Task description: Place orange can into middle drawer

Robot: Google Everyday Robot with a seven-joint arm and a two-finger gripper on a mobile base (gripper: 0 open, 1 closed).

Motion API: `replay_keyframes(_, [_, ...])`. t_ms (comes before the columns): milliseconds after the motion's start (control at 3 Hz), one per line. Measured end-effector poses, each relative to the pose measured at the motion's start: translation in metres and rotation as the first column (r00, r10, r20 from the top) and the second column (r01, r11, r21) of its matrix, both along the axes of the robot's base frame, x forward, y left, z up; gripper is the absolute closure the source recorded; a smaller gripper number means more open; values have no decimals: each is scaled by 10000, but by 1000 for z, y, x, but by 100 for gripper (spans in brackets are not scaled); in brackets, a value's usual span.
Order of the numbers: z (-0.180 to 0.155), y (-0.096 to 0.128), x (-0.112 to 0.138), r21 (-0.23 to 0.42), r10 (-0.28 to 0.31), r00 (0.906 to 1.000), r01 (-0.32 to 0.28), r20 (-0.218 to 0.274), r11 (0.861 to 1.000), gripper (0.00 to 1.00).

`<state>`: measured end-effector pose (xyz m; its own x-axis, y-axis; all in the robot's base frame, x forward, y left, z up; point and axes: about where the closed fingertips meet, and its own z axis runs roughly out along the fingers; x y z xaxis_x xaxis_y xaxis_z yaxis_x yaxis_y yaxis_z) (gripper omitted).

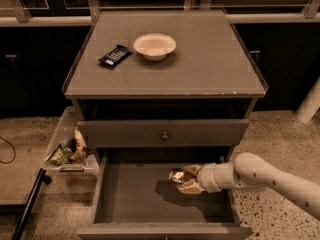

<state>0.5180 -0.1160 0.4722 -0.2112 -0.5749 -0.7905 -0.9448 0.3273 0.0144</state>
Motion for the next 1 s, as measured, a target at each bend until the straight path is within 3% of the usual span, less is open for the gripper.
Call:
replay_keyframes(667, [-43, -1, 24, -336, -237, 9943, 273, 1043, 9991, 100])
replay_keyframes(1000, [-64, 6, 28, -584, -10, 9912, 89, 1326, 9983, 100])
